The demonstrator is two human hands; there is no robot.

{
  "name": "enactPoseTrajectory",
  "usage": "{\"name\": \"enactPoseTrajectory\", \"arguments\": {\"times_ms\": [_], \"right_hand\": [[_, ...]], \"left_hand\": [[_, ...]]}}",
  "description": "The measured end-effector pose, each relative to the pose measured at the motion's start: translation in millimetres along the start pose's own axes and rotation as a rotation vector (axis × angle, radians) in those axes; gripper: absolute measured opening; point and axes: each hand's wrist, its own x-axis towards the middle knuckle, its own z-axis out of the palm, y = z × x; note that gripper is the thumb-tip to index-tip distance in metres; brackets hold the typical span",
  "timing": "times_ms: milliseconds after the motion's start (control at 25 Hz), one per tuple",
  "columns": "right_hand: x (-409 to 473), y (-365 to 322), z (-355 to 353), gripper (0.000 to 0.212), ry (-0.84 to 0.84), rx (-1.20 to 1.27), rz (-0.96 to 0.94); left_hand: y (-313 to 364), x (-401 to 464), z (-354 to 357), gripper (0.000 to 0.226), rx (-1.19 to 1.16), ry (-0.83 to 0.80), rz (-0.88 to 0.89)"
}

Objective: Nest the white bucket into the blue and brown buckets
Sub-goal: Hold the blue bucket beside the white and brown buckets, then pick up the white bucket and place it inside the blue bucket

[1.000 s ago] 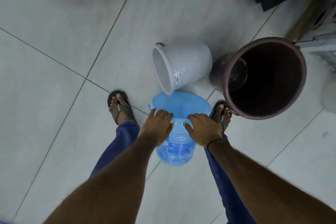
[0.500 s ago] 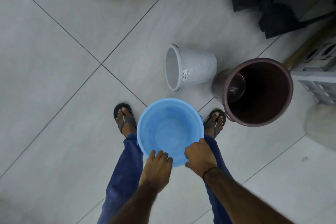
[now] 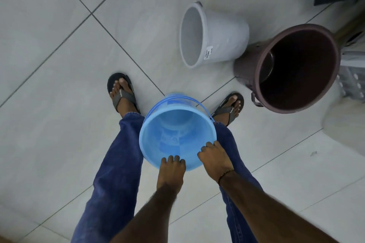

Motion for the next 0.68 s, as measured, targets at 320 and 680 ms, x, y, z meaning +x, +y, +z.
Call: {"name": "enactPoseTrajectory", "arguments": {"times_ms": [320, 680], "right_hand": [[-44.4, 48.9, -122.4, 0.021, 0.236, -0.006, 0.078], [105.2, 160.4, -269.0, 0.052, 0.422, -0.544, -0.046]], "left_hand": [[-0.7, -15.6, -139.6, 0.029, -0.179, 0.178, -0.087], [-3.7, 178.6, -254.0, 0.053, -1.192, 0.413, -0.401]]}}
